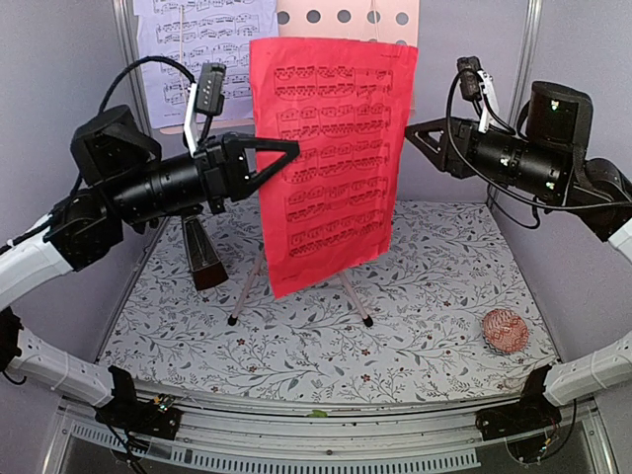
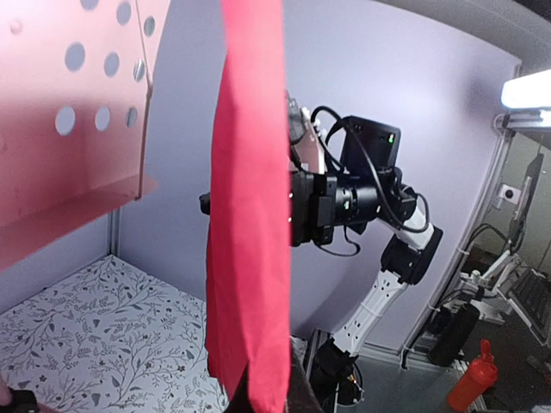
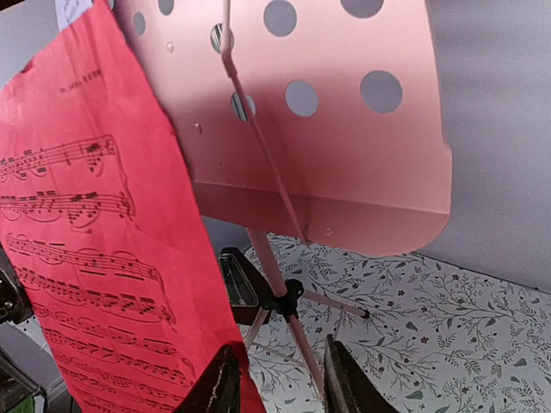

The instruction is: Set up the instrument practice props

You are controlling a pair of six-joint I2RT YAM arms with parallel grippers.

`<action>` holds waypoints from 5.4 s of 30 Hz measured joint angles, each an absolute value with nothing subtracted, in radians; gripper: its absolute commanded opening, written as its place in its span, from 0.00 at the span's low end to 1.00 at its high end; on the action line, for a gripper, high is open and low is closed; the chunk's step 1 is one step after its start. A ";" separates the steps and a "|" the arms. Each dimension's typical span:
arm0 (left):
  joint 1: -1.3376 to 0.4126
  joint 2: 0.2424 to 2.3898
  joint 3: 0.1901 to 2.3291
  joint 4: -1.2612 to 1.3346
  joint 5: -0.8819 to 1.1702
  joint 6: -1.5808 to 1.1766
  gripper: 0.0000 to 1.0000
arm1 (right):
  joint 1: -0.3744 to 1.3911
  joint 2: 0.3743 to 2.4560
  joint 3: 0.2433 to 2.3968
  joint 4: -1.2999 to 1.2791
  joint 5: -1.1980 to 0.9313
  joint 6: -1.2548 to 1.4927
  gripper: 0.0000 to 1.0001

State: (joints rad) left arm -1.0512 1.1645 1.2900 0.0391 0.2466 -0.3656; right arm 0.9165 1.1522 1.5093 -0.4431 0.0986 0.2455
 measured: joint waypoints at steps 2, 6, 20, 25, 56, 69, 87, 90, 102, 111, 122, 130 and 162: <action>-1.052 1.177 1.387 -0.034 0.217 -0.366 0.00 | 0.916 1.195 1.569 -0.434 0.143 0.247 0.36; -1.051 1.222 1.578 -0.155 0.152 -0.365 0.00 | 0.916 1.238 1.641 -0.402 0.197 0.246 0.39; -1.031 1.437 2.134 -0.472 -0.153 -0.282 0.00 | 0.611 1.354 1.847 -0.342 -0.266 0.299 0.41; -1.025 1.497 2.266 -0.530 -0.214 -0.224 0.00 | 0.519 1.401 1.847 -0.286 -0.533 0.392 0.41; -0.966 1.618 2.395 -0.550 -0.241 -0.007 0.00 | 0.572 1.565 1.947 -0.063 -0.695 0.605 0.35; -0.949 1.625 2.398 -0.540 -0.238 0.017 0.00 | 0.589 1.608 1.989 -0.057 -0.645 0.612 0.21; -0.941 1.630 2.398 -0.535 -0.241 0.041 0.00 | 0.590 1.598 1.932 0.031 -0.664 0.601 0.00; -0.941 1.630 2.398 -0.535 -0.239 0.050 0.00 | 0.590 1.586 1.908 0.056 -0.668 0.584 0.00; -0.940 1.663 2.402 -0.505 -0.133 0.113 0.00 | 0.590 1.581 1.889 0.086 -0.707 0.513 0.00; -0.940 1.702 2.420 -0.485 -0.055 0.166 0.00 | 0.591 1.581 1.889 0.086 -0.716 0.488 0.00; -0.940 1.720 2.464 -0.445 -0.012 0.207 0.00 | 0.595 1.562 1.851 0.106 -0.714 0.463 0.00; -0.940 1.767 2.500 -0.437 0.010 0.239 0.00 | 0.596 1.553 1.838 0.114 -0.713 0.451 0.00; -0.940 1.832 2.528 -0.344 -0.038 0.301 0.10 | 0.596 1.553 1.838 0.114 -0.713 0.448 0.00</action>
